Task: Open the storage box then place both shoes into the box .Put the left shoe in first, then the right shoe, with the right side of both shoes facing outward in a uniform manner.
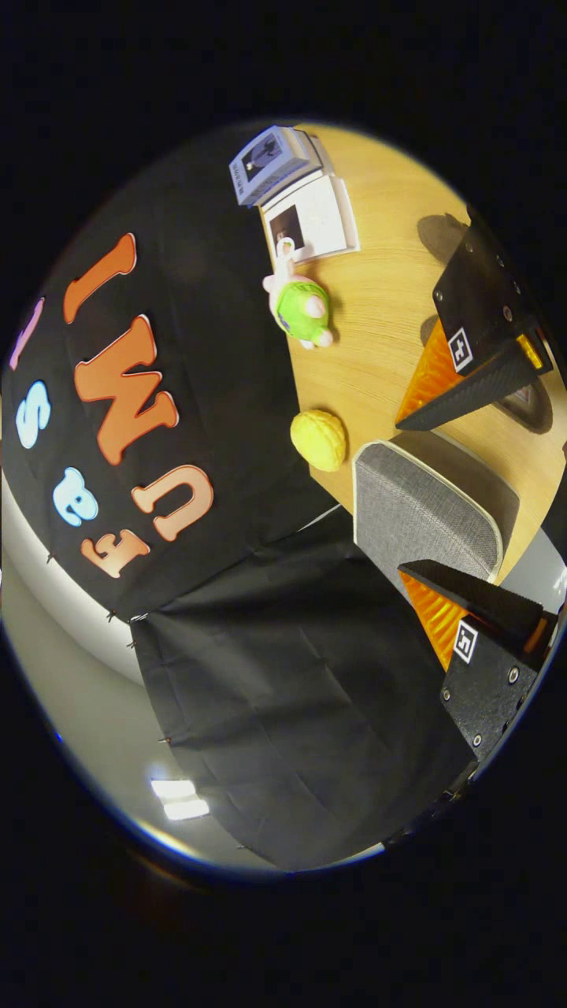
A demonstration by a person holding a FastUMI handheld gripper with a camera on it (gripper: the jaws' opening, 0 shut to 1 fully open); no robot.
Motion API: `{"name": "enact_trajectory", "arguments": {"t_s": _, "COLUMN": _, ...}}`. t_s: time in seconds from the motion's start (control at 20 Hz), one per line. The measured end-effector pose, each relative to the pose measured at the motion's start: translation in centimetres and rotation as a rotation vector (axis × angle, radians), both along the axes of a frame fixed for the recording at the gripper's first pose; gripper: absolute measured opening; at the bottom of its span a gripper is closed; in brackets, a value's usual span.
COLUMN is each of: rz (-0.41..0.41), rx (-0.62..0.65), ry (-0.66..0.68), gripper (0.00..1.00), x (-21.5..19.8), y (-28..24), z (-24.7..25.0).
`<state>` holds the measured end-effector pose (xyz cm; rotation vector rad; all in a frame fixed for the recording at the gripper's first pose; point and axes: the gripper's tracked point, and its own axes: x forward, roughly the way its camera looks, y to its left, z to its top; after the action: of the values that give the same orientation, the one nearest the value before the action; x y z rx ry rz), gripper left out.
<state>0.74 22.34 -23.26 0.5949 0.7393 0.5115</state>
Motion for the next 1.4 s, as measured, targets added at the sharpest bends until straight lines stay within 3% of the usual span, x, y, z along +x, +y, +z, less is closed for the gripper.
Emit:
{"name": "enact_trajectory", "arguments": {"t_s": 0.3, "rz": 0.065, "rx": 0.116, "ry": 0.183, "gripper": 0.97, "x": -1.5, "y": 3.9, "z": -4.7}}
{"name": "enact_trajectory", "arguments": {"t_s": 0.6, "rz": 0.081, "rx": 0.244, "ry": 0.294, "gripper": 0.96, "x": -1.4, "y": 6.9, "z": -6.5}}
{"name": "enact_trajectory", "arguments": {"t_s": 1.15, "rz": 0.055, "rx": 0.377, "ry": 0.33, "gripper": 0.96, "x": -1.1, "y": 9.6, "z": -8.5}}
{"name": "enact_trajectory", "arguments": {"t_s": 1.3, "rz": 0.052, "rx": 0.336, "ry": 0.259, "gripper": 0.94, "x": -0.5, "y": 9.3, "z": -8.4}}
{"name": "enact_trajectory", "arguments": {"t_s": 1.4, "rz": 0.046, "rx": 0.284, "ry": 0.239, "gripper": 0.88, "x": -0.4, "y": 8.5, "z": -8.6}}
